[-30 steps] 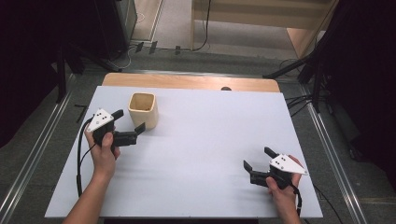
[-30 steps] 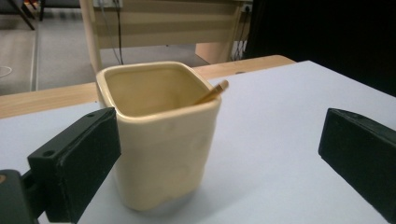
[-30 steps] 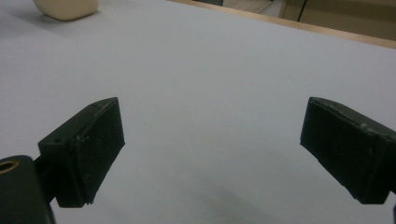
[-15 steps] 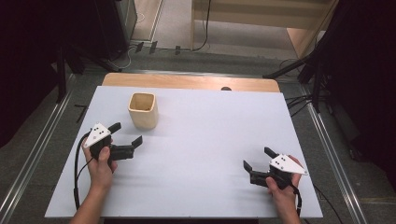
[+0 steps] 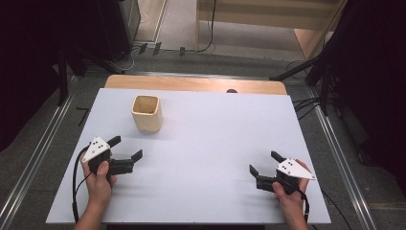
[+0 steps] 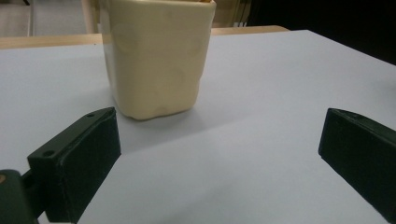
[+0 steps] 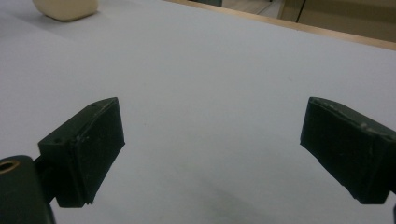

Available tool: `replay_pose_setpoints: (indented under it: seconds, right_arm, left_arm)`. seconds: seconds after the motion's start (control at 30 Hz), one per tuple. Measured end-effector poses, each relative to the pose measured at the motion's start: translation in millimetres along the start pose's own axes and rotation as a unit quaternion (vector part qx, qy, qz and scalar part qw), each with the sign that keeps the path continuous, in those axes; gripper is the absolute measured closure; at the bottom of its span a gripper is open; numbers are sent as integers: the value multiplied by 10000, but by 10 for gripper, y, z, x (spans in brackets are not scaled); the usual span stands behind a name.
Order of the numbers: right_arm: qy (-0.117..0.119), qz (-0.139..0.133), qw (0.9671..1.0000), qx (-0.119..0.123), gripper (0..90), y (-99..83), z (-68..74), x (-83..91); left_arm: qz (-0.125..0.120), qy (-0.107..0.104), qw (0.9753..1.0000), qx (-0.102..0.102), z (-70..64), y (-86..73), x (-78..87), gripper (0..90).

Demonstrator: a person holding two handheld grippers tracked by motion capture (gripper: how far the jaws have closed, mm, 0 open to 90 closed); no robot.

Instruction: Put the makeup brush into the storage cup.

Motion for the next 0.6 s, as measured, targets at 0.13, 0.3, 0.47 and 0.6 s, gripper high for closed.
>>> replay_pose_setpoints:
  seconds: [0.13, 0.3, 0.47, 0.6]
  right_arm:
    - [-6, 10, 10000, 4, 62, -1, 4, 2]
    - [-7, 6, 10000, 4, 62, 1, 6, 1]
    - [-10, -1, 10000, 9, 63, 1, 4, 4]
    - [-12, 4, 10000, 7, 62, -1, 2, 2]
  left_arm:
    - [21, 4, 10000, -13, -1, -54, 36, 0]
    - [135, -13, 9998, -110, -31, -138, 70, 0]
    - [186, -11, 9997, -186, -70, -181, 125, 0]
    - [223, 5, 9995, -236, -89, -207, 177, 0]
Point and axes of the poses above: each handheld gripper's, and its own axes: x roughly backward along the jaws, y roughly out of its top, z roughly to its left, the point moved 4 cm from there along -x, roughly forward along the jaws, and after that the axes turned 11 degrees about z, right-handed, at the moved point
